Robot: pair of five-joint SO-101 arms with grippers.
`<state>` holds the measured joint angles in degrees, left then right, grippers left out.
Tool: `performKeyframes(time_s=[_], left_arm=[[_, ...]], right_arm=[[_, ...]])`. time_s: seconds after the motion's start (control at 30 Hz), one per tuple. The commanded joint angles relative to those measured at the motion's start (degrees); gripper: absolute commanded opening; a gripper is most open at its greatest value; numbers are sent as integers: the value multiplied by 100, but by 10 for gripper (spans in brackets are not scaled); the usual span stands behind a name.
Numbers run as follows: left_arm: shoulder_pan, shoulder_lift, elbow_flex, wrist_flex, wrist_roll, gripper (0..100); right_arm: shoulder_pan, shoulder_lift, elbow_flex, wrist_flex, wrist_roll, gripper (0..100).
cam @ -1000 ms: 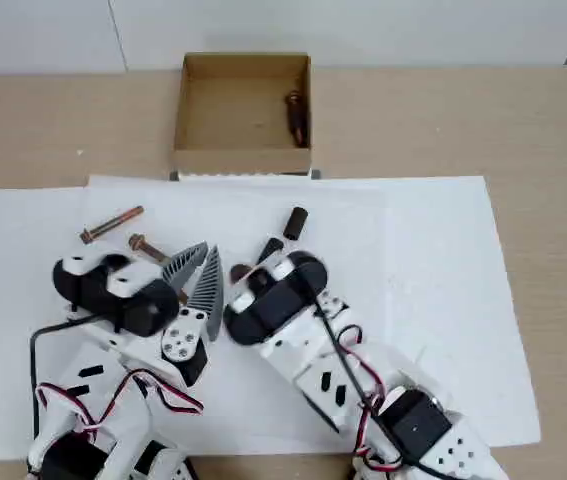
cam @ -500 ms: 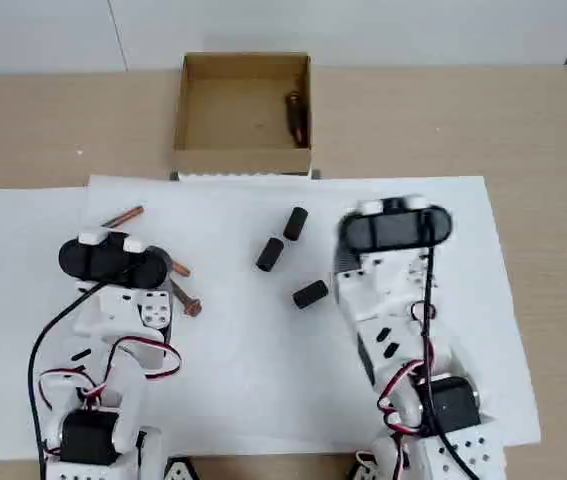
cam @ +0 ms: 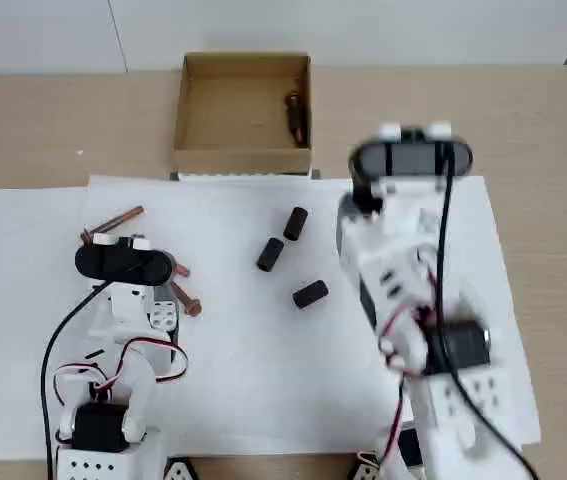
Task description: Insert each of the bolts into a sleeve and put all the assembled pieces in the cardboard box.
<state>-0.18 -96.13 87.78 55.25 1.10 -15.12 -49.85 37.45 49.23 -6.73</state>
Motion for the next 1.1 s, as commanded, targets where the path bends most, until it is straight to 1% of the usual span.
performKeyframes(time_s=[0.0, 0.1, 0.3, 0.57, 0.7, 0.83, 0.97, 1.07], left_arm=[[0, -53, 57, 0, 35, 6], [0, -53, 233, 0, 35, 6], [-9, -53, 453, 0, 35, 6], [-9, -53, 453, 0, 35, 6], [-9, -53, 453, 0, 35, 6], [0, -53, 444, 0, 35, 6], [0, -53, 444, 0, 35, 6], [0, -53, 444, 0, 35, 6]], right_arm=[[22, 1103, -1257, -57, -35, 3], [22, 2026, -1934, -268, 105, 3], [-40, 3538, -2884, -919, 1064, 3], [-426, 5121, -3956, -1349, 2444, 3], [-541, 5824, -4457, -1657, 3235, 3], [-593, 6501, -4914, -2044, 3851, 3], [-567, 7125, -5231, -2607, 4642, 3], [-585, 7521, -5486, -2958, 5011, 3]])
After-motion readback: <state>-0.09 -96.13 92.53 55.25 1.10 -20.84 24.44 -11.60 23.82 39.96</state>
